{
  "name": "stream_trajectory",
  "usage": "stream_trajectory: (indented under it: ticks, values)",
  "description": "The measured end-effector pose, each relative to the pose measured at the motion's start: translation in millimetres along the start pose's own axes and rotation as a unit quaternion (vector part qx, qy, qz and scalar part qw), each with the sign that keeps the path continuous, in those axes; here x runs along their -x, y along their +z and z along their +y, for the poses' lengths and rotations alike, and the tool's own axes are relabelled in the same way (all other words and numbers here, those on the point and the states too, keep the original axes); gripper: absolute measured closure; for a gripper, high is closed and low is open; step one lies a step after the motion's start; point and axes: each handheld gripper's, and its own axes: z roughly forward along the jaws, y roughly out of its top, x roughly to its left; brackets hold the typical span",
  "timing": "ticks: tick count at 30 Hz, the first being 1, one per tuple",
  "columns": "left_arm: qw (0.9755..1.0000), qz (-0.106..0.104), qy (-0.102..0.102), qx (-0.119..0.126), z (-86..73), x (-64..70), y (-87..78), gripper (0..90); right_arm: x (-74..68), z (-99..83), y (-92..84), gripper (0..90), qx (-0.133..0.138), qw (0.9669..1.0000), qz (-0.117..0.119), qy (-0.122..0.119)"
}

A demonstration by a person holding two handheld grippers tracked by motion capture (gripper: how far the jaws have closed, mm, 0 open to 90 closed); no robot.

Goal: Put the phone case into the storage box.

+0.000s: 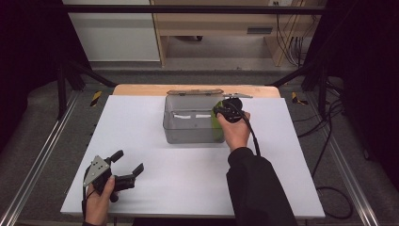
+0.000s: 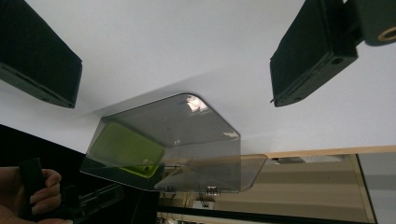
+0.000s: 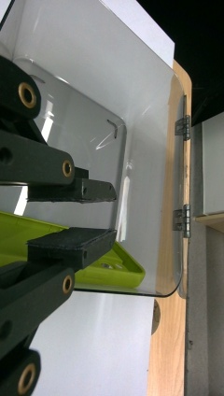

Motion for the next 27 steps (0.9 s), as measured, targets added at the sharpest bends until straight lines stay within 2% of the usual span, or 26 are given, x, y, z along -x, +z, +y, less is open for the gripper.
stream_trajectory:
  ticks: [23, 27]
  values:
    - [1.0, 0.003, -0.005, 0.005, 0.5, -2.2, -1.2, 2.2, -2.8, 1.4, -0.8, 74.7, 0.025, 0.9997, -0.001, -0.004]
    - [1.0, 0.005, -0.004, 0.005, 0.7, -1.5, -1.1, 2.2, -5.0, 0.5, -3.3, 73.8, 0.033, 0.9994, 0.001, -0.012]
